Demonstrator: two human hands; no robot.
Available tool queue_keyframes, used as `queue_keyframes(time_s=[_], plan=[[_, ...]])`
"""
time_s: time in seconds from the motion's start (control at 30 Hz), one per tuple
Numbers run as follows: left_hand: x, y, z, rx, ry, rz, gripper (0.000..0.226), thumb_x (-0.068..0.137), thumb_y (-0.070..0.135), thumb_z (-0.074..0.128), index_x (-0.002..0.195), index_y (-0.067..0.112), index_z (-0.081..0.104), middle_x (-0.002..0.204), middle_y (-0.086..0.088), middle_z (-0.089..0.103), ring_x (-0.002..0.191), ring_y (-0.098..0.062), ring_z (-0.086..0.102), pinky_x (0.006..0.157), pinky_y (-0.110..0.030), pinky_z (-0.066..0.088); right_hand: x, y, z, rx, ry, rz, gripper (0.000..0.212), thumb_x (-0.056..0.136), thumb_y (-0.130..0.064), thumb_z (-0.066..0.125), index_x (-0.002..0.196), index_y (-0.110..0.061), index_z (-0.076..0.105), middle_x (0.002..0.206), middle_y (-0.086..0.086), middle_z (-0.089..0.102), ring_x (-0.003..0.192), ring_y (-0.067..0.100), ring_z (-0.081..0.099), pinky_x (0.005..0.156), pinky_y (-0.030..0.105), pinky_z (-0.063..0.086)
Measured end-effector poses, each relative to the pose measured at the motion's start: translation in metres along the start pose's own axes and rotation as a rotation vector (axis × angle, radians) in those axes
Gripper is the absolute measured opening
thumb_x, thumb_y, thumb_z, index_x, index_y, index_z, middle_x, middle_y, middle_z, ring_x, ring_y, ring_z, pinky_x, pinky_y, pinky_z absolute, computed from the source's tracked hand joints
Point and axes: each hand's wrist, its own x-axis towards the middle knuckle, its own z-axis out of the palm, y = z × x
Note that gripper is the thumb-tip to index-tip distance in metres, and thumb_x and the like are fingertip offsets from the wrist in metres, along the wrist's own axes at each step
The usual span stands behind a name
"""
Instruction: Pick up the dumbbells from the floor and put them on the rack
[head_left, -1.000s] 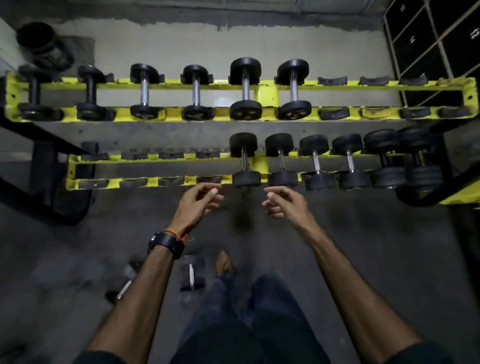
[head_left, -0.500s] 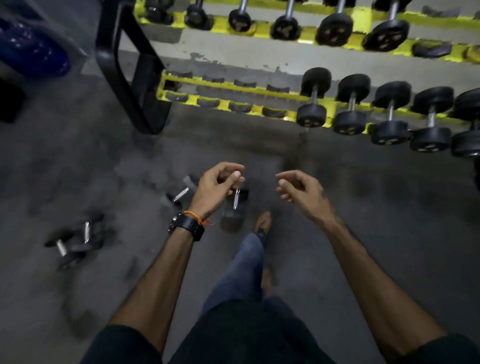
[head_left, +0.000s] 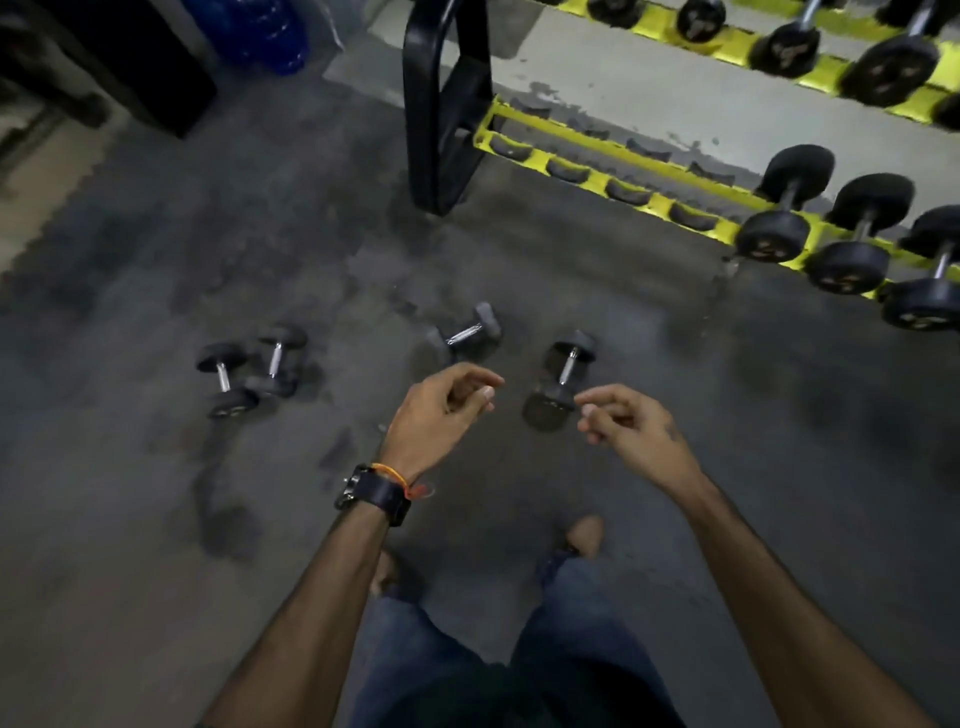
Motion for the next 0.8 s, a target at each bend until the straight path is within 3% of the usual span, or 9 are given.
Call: queue_keyframes(time_s=[0.13,0.23,0.43,0.57,0.7,0.8], plan=[[-0.022,-0.057,-0.068,-0.070,-0.006,0.059,0.014,0.101,0.026,0.066,0.110,0.032,0.075,0.094,0.003,0.079,0.090,-0.009,0.077,0.086,-0.035,0.059,-0.005,-0.025,0.064,0.035,0.152,-0.011,0.019,0.107,-0.010,0.061,0.105,-0.024,0.075,0.085,0.011,0.078,0.067,0.008,0.069,0.071,0.025,0.056],[-0.031,-0.092,-0.122,-0.097,-0.040,0.125,0.015,0.102,0.018,0.066,0.112,0.025,0.076,0.091,-0.002,0.079,0.080,-0.005,0.072,0.081,-0.027,0.056,-0.019,-0.054,0.112,0.077,0.351,-0.008,0.019,0.108,-0.010,0.057,0.109,-0.016,0.075,0.086,0.011,0.076,0.065,0.002,0.068,0.064,0.016,0.053],[-0.051,-0.131,-0.199,-0.095,-0.103,0.133,0.016,0.102,0.017,0.065,0.112,0.024,0.076,0.087,0.001,0.079,0.074,-0.007,0.069,0.074,-0.019,0.053,-0.050,-0.096,0.184,0.080,0.459,0.013,0.023,0.109,-0.018,0.055,0.104,-0.027,0.076,0.086,0.005,0.077,0.068,0.007,0.068,0.063,0.018,0.053],[-0.054,-0.151,-0.224,-0.106,-0.131,0.128,0.017,0.103,0.016,0.064,0.112,0.024,0.075,0.086,0.001,0.078,0.073,-0.007,0.068,0.072,-0.018,0.052,-0.058,-0.108,0.214,0.105,0.485,0.054,0.022,0.109,-0.019,0.055,0.103,-0.023,0.076,0.084,0.004,0.077,0.070,0.010,0.066,0.063,0.017,0.052],[-0.047,-0.180,-0.237,-0.110,-0.144,0.069,0.017,0.103,0.020,0.064,0.110,0.030,0.075,0.086,0.004,0.078,0.074,-0.009,0.070,0.072,-0.023,0.053,-0.039,-0.099,0.239,0.079,0.445,0.117,0.021,0.108,-0.024,0.057,0.103,-0.027,0.077,0.083,0.001,0.078,0.072,0.011,0.070,0.067,0.019,0.054],[-0.041,-0.205,-0.246,-0.086,-0.166,0.013,0.016,0.103,0.020,0.066,0.109,0.032,0.075,0.086,0.004,0.078,0.076,-0.008,0.070,0.079,-0.031,0.057,-0.008,-0.077,0.268,0.059,0.382,0.179,0.018,0.106,-0.024,0.061,0.102,-0.031,0.078,0.083,-0.001,0.079,0.074,0.013,0.072,0.073,0.029,0.056]])
